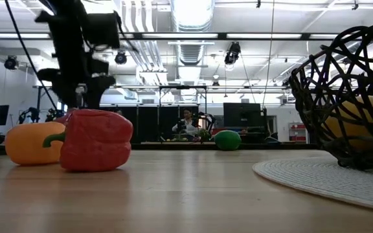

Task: Build produce basket
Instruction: Put the pink dragon fruit into the black wire basket

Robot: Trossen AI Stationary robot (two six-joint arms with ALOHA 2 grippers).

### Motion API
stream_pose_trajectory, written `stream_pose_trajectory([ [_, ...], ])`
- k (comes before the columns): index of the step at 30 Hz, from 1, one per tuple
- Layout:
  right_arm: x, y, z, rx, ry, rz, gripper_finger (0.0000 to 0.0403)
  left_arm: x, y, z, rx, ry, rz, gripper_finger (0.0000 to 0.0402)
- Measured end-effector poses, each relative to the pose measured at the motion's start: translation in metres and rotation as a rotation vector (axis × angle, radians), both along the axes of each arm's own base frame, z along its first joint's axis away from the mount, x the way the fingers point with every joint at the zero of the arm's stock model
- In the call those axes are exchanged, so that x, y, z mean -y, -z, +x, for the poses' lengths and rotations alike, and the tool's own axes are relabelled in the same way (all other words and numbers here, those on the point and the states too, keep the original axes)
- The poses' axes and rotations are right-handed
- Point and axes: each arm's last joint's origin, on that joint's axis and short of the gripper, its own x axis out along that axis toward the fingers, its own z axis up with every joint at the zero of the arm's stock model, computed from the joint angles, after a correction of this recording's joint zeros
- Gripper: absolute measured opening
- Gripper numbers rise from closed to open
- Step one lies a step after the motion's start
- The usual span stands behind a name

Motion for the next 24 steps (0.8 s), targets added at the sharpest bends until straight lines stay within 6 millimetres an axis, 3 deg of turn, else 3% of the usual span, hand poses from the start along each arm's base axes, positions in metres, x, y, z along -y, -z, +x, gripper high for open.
stream_pose_trajectory([
  [5,-0.002,-0.001,-0.003,0.003,-0.007,-0.001,0.0368,-0.028,0.021,-0.009,-0.032,-0.138,-0.064,0.0297],
  [9,-0.003,-0.001,-0.006,0.015,-0.008,-0.006,0.0368,-0.046,0.035,-0.011,0.053,-0.188,-0.099,0.0297],
  [16,-0.004,-0.002,-0.007,0.024,-0.006,0.001,0.0368,-0.061,0.056,-0.007,0.177,-0.209,-0.151,0.0293],
  [20,-0.004,-0.002,-0.007,0.024,-0.006,0.002,0.0368,-0.063,0.068,-0.004,0.169,-0.202,-0.175,0.0261],
  [24,-0.004,-0.002,-0.007,0.025,-0.005,0.002,0.0368,-0.064,0.076,-0.001,0.143,-0.162,-0.186,0.0193],
])
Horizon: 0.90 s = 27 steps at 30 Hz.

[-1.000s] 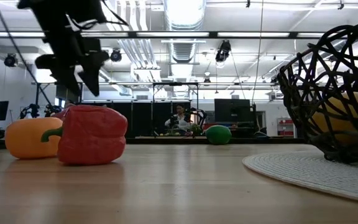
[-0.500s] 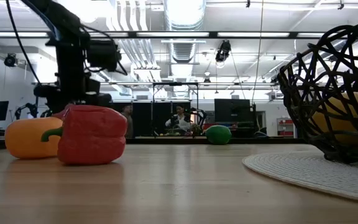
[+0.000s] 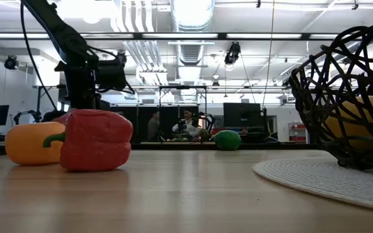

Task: Build produce basket
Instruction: Put the pink dragon fruit into the black wire basket

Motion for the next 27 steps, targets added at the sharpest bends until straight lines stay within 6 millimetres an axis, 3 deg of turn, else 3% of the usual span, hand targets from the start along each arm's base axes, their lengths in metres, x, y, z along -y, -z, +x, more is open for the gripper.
stream_pose_trajectory([
  [5,-0.002,-0.002,-0.001,0.002,-0.006,0.004,0.0368,-0.002,-0.004,0.004,0.006,0.097,0.019,0.0073],
  [8,-0.008,-0.007,-0.006,0.007,-0.025,0.005,0.0368,-0.003,-0.018,0.006,0.055,0.157,0.078,0.0015],
  [12,-0.019,-0.015,-0.020,0.018,-0.067,-0.008,0.0368,0.002,-0.046,0.007,0.159,0.233,0.189,0.0014],
  [17,-0.033,-0.024,-0.048,0.094,-0.098,-0.041,0.0368,0.024,-0.091,0.011,0.393,0.346,0.370,0.0005],
  [23,-0.046,-0.032,-0.092,0.215,-0.128,-0.068,0.0368,0.073,-0.138,0.028,0.781,0.540,0.541,0.0004],
  [27,-0.047,-0.041,-0.106,0.230,-0.156,-0.030,0.0368,0.110,-0.161,0.045,1.077,0.668,0.627,0.0003],
])
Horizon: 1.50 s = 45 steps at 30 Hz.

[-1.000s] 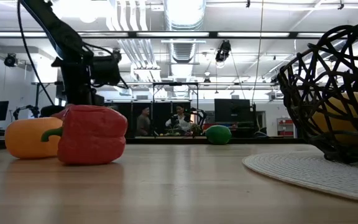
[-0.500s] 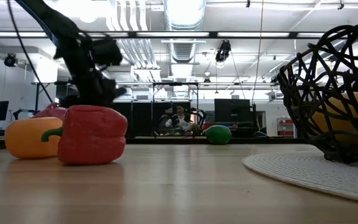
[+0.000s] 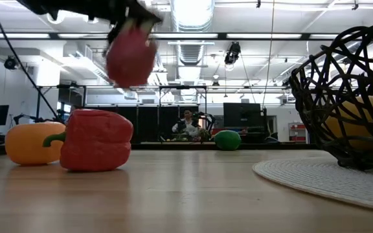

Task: Build produce basket
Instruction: Put the pink dragon fruit into the black wire basket

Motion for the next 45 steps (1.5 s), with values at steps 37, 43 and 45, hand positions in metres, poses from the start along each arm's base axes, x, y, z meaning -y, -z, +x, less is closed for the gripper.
stream_pose_trajectory([
  [37,0.003,-0.015,0.001,-0.005,0.003,-0.016,0.0368,0.126,0.080,0.288,0.209,0.507,0.355,0.0006],
  [43,0.003,-0.015,0.001,-0.004,0.002,-0.014,0.0368,0.125,0.079,0.286,0.127,0.509,0.387,0.0062],
  [45,0.003,-0.015,0.001,-0.004,0.002,-0.012,0.0368,0.124,0.076,0.285,0.070,0.490,0.423,0.0087],
])
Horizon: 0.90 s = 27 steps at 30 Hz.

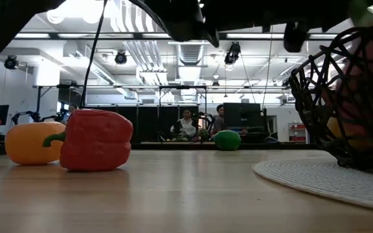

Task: Build produce basket
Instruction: Put the pink dragon fruit into the black wire basket, then put the red bell pepper into the black wire basket

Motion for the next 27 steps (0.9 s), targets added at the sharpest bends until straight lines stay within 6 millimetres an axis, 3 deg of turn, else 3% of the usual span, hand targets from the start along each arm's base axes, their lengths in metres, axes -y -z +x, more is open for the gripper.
stream_pose_trajectory([
  [4,0.000,0.000,0.000,0.002,0.000,0.007,0.0368,-0.001,-0.013,-0.007,-0.095,-0.029,0.095,0.0135],
  [9,0.000,0.000,0.000,0.002,0.000,0.007,0.0368,-0.002,-0.055,-0.030,-0.185,-0.147,0.213,0.0170],
  [14,0.001,0.001,0.000,0.007,0.000,0.032,0.0368,0.003,-0.094,-0.067,-0.315,-0.395,0.369,0.0173],
  [19,0.002,0.007,0.000,0.009,-0.003,0.068,0.0368,0.033,-0.124,-0.115,-0.380,-0.536,0.509,0.0173],
  [22,0.005,0.015,0.004,-0.007,-0.009,0.118,0.0368,0.058,-0.123,-0.149,-0.412,-0.579,0.582,0.0173],
  [27,0.012,0.029,0.014,-0.055,-0.011,0.206,0.0368,0.094,-0.095,-0.208,-0.441,-0.571,0.555,0.0173],
])
